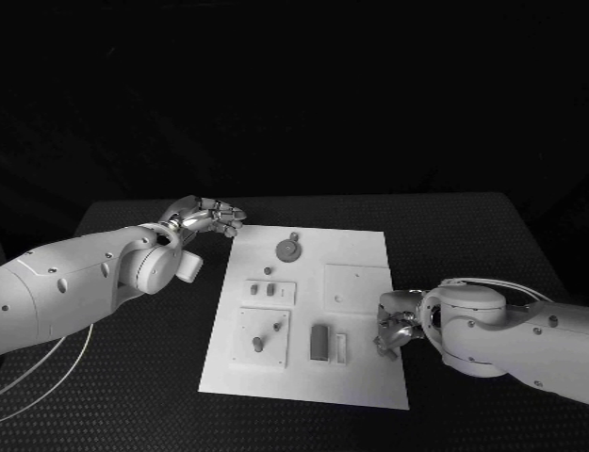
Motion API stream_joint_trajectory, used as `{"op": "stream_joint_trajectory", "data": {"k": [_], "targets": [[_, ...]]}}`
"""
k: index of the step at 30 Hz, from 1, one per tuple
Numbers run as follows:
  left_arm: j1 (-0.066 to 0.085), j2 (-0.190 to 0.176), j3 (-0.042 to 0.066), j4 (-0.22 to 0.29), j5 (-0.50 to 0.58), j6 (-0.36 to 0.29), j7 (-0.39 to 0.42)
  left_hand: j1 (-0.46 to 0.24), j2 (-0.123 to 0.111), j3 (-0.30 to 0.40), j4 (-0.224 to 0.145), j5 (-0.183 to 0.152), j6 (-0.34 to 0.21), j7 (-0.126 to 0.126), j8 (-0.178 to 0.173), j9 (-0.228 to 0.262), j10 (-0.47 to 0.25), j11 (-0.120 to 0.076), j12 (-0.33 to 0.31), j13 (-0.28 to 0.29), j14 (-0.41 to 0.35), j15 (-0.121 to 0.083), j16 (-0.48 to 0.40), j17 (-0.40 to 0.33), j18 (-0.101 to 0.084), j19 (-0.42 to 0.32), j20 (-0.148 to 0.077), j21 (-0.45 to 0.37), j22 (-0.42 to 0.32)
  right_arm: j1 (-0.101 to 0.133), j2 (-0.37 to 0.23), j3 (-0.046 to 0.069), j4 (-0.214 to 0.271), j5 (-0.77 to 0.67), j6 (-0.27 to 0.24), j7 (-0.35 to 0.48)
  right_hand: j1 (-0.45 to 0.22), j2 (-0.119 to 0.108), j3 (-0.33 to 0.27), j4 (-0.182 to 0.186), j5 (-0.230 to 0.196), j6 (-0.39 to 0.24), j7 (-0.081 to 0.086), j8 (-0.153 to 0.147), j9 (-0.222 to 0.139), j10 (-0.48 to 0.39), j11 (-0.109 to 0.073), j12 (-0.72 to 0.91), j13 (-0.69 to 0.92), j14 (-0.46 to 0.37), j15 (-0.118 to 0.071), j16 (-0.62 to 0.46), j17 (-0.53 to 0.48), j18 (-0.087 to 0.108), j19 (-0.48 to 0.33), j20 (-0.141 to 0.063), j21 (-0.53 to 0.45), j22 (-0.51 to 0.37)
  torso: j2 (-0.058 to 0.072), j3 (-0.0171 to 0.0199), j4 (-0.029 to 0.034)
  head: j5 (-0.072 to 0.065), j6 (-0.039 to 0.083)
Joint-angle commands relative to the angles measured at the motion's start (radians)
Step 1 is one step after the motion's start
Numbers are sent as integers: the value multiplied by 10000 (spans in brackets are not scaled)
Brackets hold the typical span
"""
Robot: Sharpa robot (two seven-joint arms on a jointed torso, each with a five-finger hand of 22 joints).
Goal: Assemble the parts on the task board
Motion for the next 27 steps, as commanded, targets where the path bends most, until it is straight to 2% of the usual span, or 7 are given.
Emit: {"op": "stream_joint_trajectory", "data": {"k": [1,8,11,18,27], "targets": [[4,7,5,29,32,127,67,-19,-31,-31,13,-38,-13,-28,34,-16,-34,-1,52,16,74,0,-58,18,113,77,-13,-47,68,-154,2,-145,13,1412,-157,-178,275,375,288,208,92,67,32,-12,-2212,83,3,-49,14,64,-9,-44,14,508,17,66,15,17,4,-9,-2,-7,-10],[5,11,4,28,31,114,66,-16,-35,-32,10,-37,-10,-29,37,-16,-38,-2,61,20,76,-1,-61,24,114,77,-13,-51,71,81,51,-145,172,1975,-797,-272,228,378,309,201,157,98,19,1,-2213,105,-9,-47,29,85,-23,-48,14,508,34,63,24,18,2,-1,-2,17,-22],[5,12,4,33,30,112,70,-14,-36,-33,9,-37,-9,-30,38,-16,-39,-3,64,22,77,-1,-62,27,114,77,-13,-52,72,184,123,-145,230,1986,-854,-332,218,368,315,199,166,109,14,6,-2212,114,-14,-46,32,92,-27,-49,14,508,40,61,27,18,2,-12,1,22,-18],[6,14,4,40,28,107,65,-13,-40,-36,8,-37,-6,-31,42,-16,-43,-4,74,27,79,-1,-66,33,114,78,-13,-55,75,201,319,-145,366,2067,-1091,-429,209,344,329,191,165,118,6,9,-2215,131,-23,-52,37,111,-37,-54,11,508,62,53,36,18,4,-10,-3,24,-6],[7,21,4,52,27,108,63,-14,-43,-37,8,-37,-5,-31,43,-17,-45,-4,79,29,79,-1,-68,37,113,79,-13,-57,77,200,611,-146,248,2533,-1333,-479,202,318,331,191,181,135,0,17,-2214,147,-29,-54,41,127,-44,-56,10,508,79,47,42,17,3,-11,-3,-3,17]]}}
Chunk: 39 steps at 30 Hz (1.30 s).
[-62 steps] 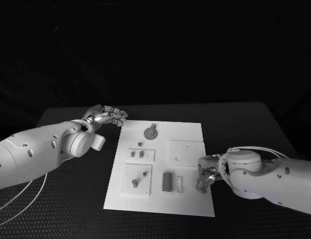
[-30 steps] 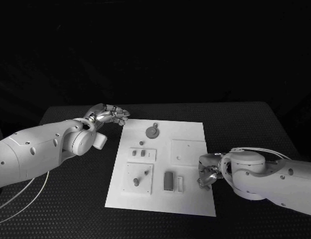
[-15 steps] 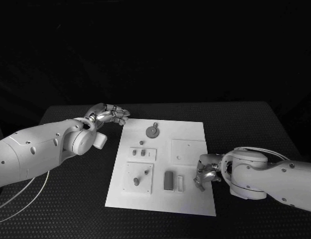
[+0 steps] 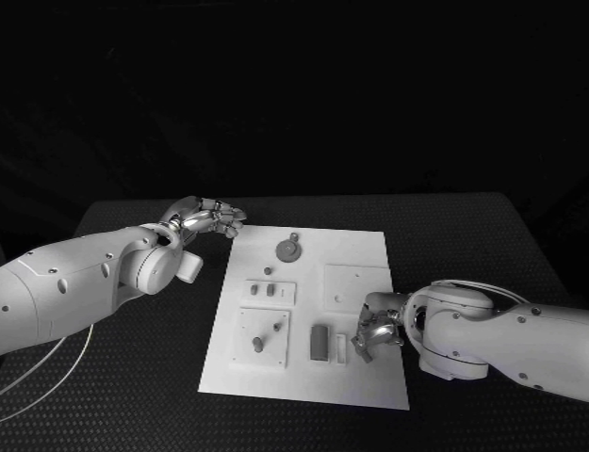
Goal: Assemble the parts on the task board
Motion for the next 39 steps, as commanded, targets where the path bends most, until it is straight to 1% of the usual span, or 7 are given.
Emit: {"op": "stream_joint_trajectory", "data": {"k": [1,13,30,33,35,38,39], "targets": [[6,19,6,34,27,105,66,-14,-44,-38,8,-37,-5,-32,44,-8,-46,-4,42,12,79,-2,-69,12,113,79,-13,-58,80,-8,125,-4,-53,376,-225,-81,149,182,29,-3,34,76,-9,79,102,94,-38,-58,10,61,-8,-56,12,391,46,10,43,9,1,7,5,-12,16],[6,24,6,37,26,106,64,-19,-44,-42,13,-37,-4,-32,47,-10,-55,-4,56,19,81,-2,-76,23,112,81,-12,-64,86,-10,364,-4,-171,556,-466,-35,112,151,20,5,29,92,-16,86,100,114,-46,-63,19,84,-19,-60,10,391,72,1,49,5,5,14,10,-17,46],[7,3,6,52,23,105,54,-23,-45,-46,18,-34,-6,-32,50,-13,-69,-4,74,28,82,-1,-86,37,111,82,-12,-72,92,-72,655,-3,-453,946,229,-136,-462,66,-228,125,-259,79,-13,60,58,97,-44,-122,91,96,-25,-104,28,391,108,-5,13,-32,1,18,2,16,6],[7,-1,6,56,22,108,50,-24,-44,-47,19,-34,-6,-32,50,-14,-72,-4,76,29,82,-1,-88,39,111,83,-12,-74,93,-76,691,-3,-471,1032,286,-127,-659,13,-261,187,-456,87,-15,52,40,95,-44,-135,120,94,-26,-112,40,391,109,-7,3,-41,2,17,1,18,-14],[7,0,6,56,21,106,44,-25,-44,-47,20,-34,-7,-32,51,-14,-73,-4,78,30,83,-1,-89,41,111,83,-12,-74,94,-83,712,-3,-485,1050,286,-120,-877,-27,-266,349,-782,95,-17,41,19,95,-47,-149,145,94,-29,-119,52,391,110,-8,-8,-50,5,15,5,23,-13],[7,-2,6,56,20,107,37,-25,-43,-47,21,-33,-7,-32,51,-15,-76,-3,81,31,82,-1,-90,43,111,83,-12,-76,95,-91,736,-3,-494,1092,213,-81,-1185,-147,-201,531,-1696,118,-29,34,-7,98,-53,-166,187,94,-38,-122,75,391,111,-23,-9,-52,5,16,7,26,-13],[7,-1,6,53,20,106,36,-25,-43,-47,21,-33,-7,-32,51,-15,-77,-3,81,32,83,-1,-91,43,111,83,-12,-76,95,-92,743,-3,-500,1092,206,-76,-1273,-182,-188,624,-1822,123,-30,33,-12,103,-58,-171,196,95,-41,-124,80,391,115,-26,-10,-54,4,18,6,28,-13]]}}
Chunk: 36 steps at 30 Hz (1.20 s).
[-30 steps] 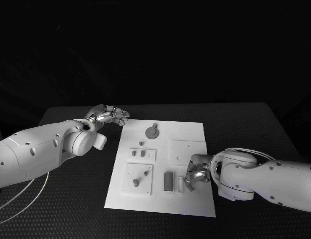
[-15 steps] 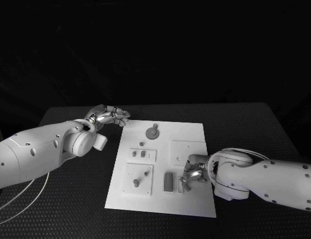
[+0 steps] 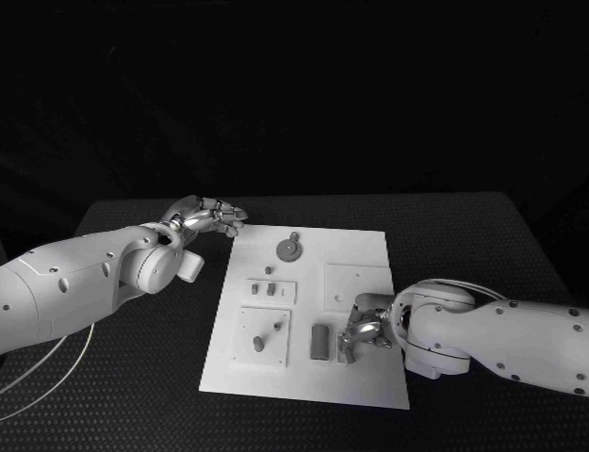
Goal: Assemble the parts on the task board
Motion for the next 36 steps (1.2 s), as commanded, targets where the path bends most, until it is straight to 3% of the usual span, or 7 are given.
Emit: {"op": "stream_joint_trajectory", "data": {"k": [1,11,17,36], "targets": [[6,8,6,26,22,105,47,-26,-43,-48,22,-33,-8,-32,51,-17,-78,-3,42,16,83,-1,-53,17,110,84,-12,-39,92,-33,61,-8,-7,153,206,62,-261,-142,11,184,-321,68,27,-34,-25,32,7,-58,22,6,-28,-48,17,345,36,-23,-14,-16,0,4,-1,11,-5],[6,3,6,25,16,106,29,-39,-35,-51,36,-30,-9,-31,53,-19,-88,-1,54,22,82,0,-61,26,109,86,-11,-44,96,-33,115,-8,-69,169,160,126,-606,-28,155,321,-337,80,1,2,5,49,-22,-58,64,0,-61,-36,46,345,32,-79,5,-8,2,3,3,26,-17],[6,1,6,29,14,112,27,-44,-35,-52,41,-28,-10,-31,54,-21,-94,-1,60,25,82,1,-66,32,109,87,-12,-47,99,-34,149,-8,-72,265,278,183,-741,273,291,274,-336,85,-11,25,27,65,-34,-62,91,1,-75,-39,56,345,20,-110,17,-2,0,6,0,38,-31],[6,8,7,17,10,105,-3,-53,-27,-52,57,-22,-14,-30,56,-25,-110,0,80,35,84,0,-77,48,109,90,-12,-56,106,-45,164,-7,69,407,357,328,-790,271,364,94,-337,78,-11,44,46,69,-34,-69,119,-3,-74,-45,64,345,14,-132,34,6,-3,0,-3,55,-85]]}}
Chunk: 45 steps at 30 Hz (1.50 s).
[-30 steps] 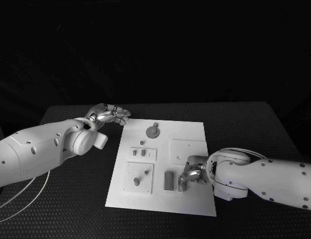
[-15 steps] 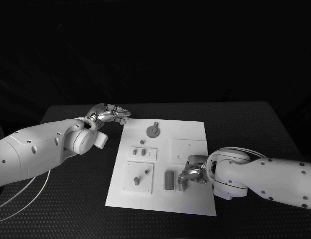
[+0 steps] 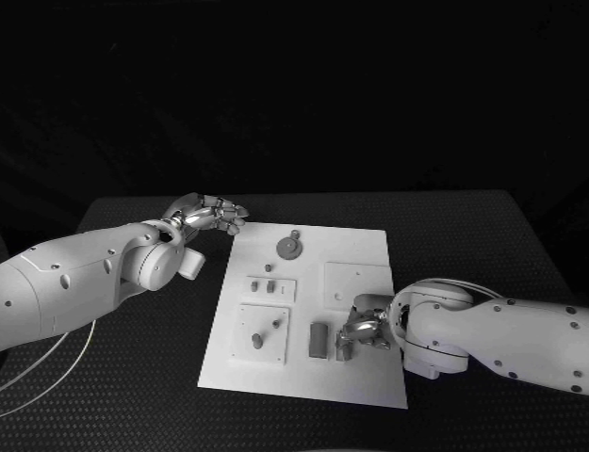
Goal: Assemble the parts on the task board
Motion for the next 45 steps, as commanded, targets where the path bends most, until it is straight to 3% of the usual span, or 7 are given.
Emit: {"op": "stream_joint_trajectory", "data": {"k": [1,12,22,28,37,44,45], "targets": [[6,14,7,20,12,108,38,-53,-27,-29,34,-22,-14,-30,56,-17,-38,-1,44,10,85,0,-39,11,109,91,-12,-57,111,-24,56,0,104,147,223,318,-31,82,-7,-76,-18,44,22,-10,12,55,-19,-65,11,22,-57,-46,16,304,9,-76,34,10,4,-3,5,3,-14],[6,10,7,20,11,94,34,-70,-15,-30,55,-18,-17,-29,58,-20,-51,1,59,17,86,1,-48,24,108,95,-12,-63,117,-25,47,0,44,154,137,317,-122,63,-15,-64,-19,35,26,-8,16,57,-16,-74,19,23,-54,-52,18,304,13,-76,32,6,-2,-2,-3,13,-4],[6,9,7,16,9,93,28,-75,-8,-28,66,-13,-20,-29,58,-23,-61,1,69,22,87,0,-55,32,109,96,-13,-68,121,-25,33,0,52,249,183,365,-801,-711,-522,225,-19,-4,41,-7,29,52,1,-107,48,26,-37,-58,31,304,39,-60,34,-10,0,1,-2,19,-7],[6,8,7,15,-5,95,26,-72,-9,-27,66,-11,-21,-29,59,-23,-65,1,74,24,88,0,-57,36,110,96,-13,-70,123,-25,15,0,53,271,220,393,-930,-900,-664,373,-18,-18,36,0,40,51,-5,-120,62,24,-44,-62,38,304,48,-83,27,-22,2,-1,2,16,-3],[6,5,7,17,-6,91,27,-70,-10,-26,67,-9,-21,-29,60,-25,-70,0,81,27,88,-1,-61,42,110,97,-14,-73,125,-25,-95,0,25,286,218,527,-844,-981,-648,379,-17,-30,30,4,47,51,-11,-125,72,26,-50,-61,44,304,50,-108,26,-26,-1,3,-5,15,-3],[6,14,7,-4,-8,107,53,-67,-10,-25,67,-8,-21,-30,61,-25,-72,0,86,29,89,-1,-64,46,111,97,-14,-75,127,-23,-470,0,11,307,89,916,-357,-1027,-562,197,-17,-64,33,11,66,54,-10,-132,93,31,-52,-64,52,304,65,-164,40,-27,-7,2,-3,-17,81],[6,15,6,-15,-8,113,61,-67,-11,-25,67,-9,-21,-30,61,-25,-73,0,86,30,89,-1,-64,46,111,96,-14,-76,127,-16,-583,0,69,324,50,995,-252,-1128,-541,126,-15,-111,43,-10,60,44,-3,-138,93,27,-50,-67,52,304,60,-172,39,-27,-9,10,-4,-18,100]]}}
